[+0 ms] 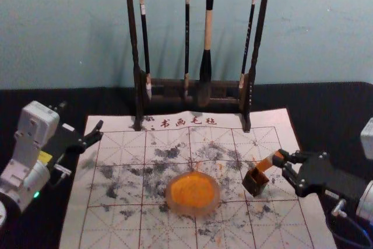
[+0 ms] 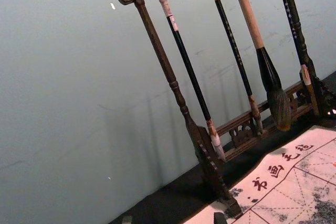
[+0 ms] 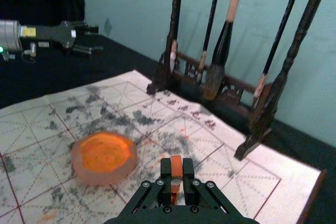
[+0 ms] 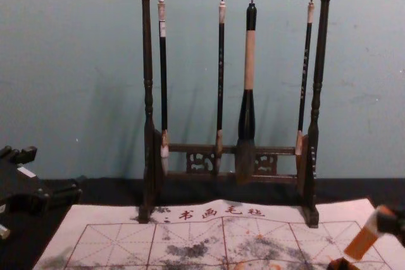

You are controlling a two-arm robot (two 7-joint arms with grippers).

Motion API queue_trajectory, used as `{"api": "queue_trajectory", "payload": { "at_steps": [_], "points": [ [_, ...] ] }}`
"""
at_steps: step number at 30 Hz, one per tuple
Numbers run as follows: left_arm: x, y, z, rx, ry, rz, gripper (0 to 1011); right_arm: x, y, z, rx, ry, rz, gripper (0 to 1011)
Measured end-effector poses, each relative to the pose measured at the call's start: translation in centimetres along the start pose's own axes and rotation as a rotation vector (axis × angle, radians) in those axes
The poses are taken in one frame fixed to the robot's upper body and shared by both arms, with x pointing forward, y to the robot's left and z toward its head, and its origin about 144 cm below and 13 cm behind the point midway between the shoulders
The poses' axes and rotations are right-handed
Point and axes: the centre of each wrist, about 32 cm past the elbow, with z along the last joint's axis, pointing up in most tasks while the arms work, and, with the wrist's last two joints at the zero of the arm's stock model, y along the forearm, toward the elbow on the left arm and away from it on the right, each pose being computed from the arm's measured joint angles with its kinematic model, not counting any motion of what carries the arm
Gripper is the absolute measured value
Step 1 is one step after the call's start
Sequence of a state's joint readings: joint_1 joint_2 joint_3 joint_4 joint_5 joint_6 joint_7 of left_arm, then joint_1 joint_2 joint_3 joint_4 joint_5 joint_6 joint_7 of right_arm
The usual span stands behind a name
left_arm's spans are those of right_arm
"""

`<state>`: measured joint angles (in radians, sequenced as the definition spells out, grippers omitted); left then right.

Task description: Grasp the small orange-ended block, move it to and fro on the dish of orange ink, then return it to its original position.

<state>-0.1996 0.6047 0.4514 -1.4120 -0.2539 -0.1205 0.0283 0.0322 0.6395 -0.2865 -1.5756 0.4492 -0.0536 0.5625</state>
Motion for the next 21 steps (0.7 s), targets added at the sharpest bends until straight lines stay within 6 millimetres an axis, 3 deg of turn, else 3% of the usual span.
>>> {"api": "queue_trajectory", "payload": {
  "at_steps": [9,21],
  "points": [
    [0.0,0.0,0.0,0.000,0.000,0.000,1001,0.7,-0.1,2.0,0.042,-0.014,0.021,101],
    [0.0,0.0,0.0,0.000,0.000,0.000,1001,0.6,3.3,3.2,0.028,-0.033,0.117,101]
  ]
}}
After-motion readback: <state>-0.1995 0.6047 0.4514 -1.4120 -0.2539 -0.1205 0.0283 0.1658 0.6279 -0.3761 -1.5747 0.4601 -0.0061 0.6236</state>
